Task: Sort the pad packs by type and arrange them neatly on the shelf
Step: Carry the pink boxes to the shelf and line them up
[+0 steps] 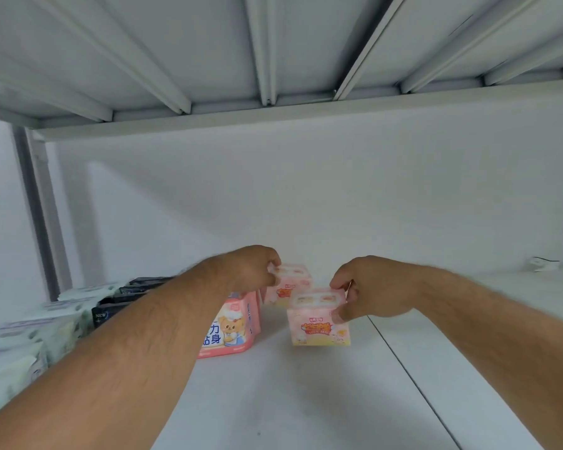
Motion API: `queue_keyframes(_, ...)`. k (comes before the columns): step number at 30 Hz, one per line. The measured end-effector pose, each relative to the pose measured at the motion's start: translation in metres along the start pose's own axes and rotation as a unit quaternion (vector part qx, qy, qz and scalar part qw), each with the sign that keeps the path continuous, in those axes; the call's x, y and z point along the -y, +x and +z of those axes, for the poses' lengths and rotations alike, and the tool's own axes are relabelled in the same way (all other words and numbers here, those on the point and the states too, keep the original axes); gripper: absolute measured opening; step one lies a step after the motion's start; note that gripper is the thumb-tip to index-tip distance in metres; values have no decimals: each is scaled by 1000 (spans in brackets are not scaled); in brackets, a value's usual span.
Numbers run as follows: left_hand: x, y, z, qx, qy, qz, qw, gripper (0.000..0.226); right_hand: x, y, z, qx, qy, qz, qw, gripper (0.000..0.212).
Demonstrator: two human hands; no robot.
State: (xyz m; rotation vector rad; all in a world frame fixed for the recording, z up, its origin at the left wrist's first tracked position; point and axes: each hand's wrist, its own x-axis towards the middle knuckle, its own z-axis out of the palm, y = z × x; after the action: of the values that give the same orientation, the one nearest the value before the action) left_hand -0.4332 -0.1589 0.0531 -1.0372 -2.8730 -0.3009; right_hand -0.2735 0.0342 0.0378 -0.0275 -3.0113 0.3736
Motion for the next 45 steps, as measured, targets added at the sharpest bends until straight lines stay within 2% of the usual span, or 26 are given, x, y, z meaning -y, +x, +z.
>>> queue_keyframes(4,5,12,8,23,-4,-13,1000,40,-2,20,9,2,-1,11,1000,67)
queue_keyframes(9,8,22,15,48,24,-3,999,49,-6,34,17,7,13,18,1000,61)
queue_keyframes(11,9,23,14,61,42,-4,997,51,-8,40,20,7,22,22,1000,65)
queue_keyframes(15,12,25,13,92,80,-4,993,41,-10,51,26,11,35,24,999,62)
queue_keyframes(21,14,33,11,113,96,0,989,40,-8,65,34,8,59,20,998,57)
queue_keyframes(30,19,41,12,111,70,0,991,38,-2,77,43,-14,81,19,996,51)
queue_keyframes(37,22,41,12,109,71,-2,991,36,7,80,47,-18,83,22,996,57)
queue_keyframes(45,20,37,12,114,69,10,991,37,12,75,45,-18,67,15,997,52)
